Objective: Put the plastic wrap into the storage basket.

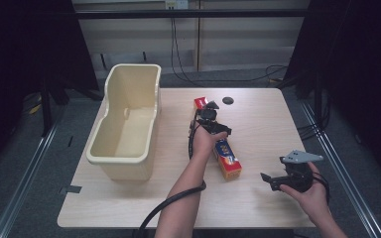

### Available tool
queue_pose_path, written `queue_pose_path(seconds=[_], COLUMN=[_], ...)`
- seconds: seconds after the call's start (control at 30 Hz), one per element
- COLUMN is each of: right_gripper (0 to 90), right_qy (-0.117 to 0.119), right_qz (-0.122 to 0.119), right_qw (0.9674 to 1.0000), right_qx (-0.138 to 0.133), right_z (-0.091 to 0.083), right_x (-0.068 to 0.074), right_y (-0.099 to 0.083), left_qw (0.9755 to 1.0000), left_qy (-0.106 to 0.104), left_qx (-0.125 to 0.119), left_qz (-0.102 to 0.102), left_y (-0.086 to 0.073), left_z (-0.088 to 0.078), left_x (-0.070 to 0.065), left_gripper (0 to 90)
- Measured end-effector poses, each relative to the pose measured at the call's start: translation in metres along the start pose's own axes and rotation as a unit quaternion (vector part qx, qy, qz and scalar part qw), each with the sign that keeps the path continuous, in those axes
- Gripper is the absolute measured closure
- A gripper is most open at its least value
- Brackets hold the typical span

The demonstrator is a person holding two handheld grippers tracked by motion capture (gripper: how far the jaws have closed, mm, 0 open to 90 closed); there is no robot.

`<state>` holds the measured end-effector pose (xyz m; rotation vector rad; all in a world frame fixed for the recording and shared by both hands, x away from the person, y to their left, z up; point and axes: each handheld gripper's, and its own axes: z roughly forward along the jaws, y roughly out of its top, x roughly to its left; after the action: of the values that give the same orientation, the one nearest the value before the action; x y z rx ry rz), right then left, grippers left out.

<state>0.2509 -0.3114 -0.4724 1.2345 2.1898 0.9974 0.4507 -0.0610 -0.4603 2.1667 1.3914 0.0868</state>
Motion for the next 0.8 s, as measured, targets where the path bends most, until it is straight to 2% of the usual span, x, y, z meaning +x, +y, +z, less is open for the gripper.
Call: queue_pose_path(seconds=[0.03, 0.2, 0.27, 0.3, 0.37, 0.43, 0.47, 0.8], right_gripper=[5.7, 5.7, 5.7, 5.7, 5.8, 5.9, 5.9, 6.0], right_qy=[0.0, 0.0, -0.001, 0.0, -0.003, -0.003, -0.002, 0.0], right_qz=[0.0, 0.0, -0.002, -0.002, 0.002, 0.001, 0.001, -0.001], right_qw=[1.0, 1.0, 1.0, 1.0, 1.0, 1.0, 1.0, 1.0], right_qx=[0.0, -0.003, -0.003, -0.004, -0.002, -0.003, -0.002, -0.003], right_z=[0.0, 0.0, 0.0, -0.001, -0.001, -0.002, -0.002, -0.001], right_x=[0.0, 0.0, -0.001, -0.001, -0.001, -0.001, -0.001, 0.0], right_y=[0.0, 0.0, 0.0, 0.0, 0.0, 0.0, 0.0, 0.0], left_qw=[1.0, 0.9999, 0.9999, 0.9999, 0.9996, 0.9996, 0.9994, 0.999], left_qy=[-0.001, 0.006, 0.005, 0.006, -0.002, -0.004, -0.004, -0.005], left_qx=[0.003, 0.011, 0.016, 0.015, 0.021, 0.022, 0.024, 0.042], left_qz=[-0.006, 0.003, -0.005, -0.002, -0.018, -0.017, -0.026, -0.017], left_y=[0.0, 0.0, 0.0, 0.0, -0.001, -0.001, -0.002, -0.004], left_z=[0.001, 0.005, 0.005, 0.005, 0.004, 0.003, 0.002, -0.007], left_x=[-0.001, -0.004, -0.004, -0.004, -0.002, -0.001, -0.002, 0.004], left_gripper=[4.4, 4.7, 5.7, 6.1, 7.8, 9.7, 12.2, 21.3])
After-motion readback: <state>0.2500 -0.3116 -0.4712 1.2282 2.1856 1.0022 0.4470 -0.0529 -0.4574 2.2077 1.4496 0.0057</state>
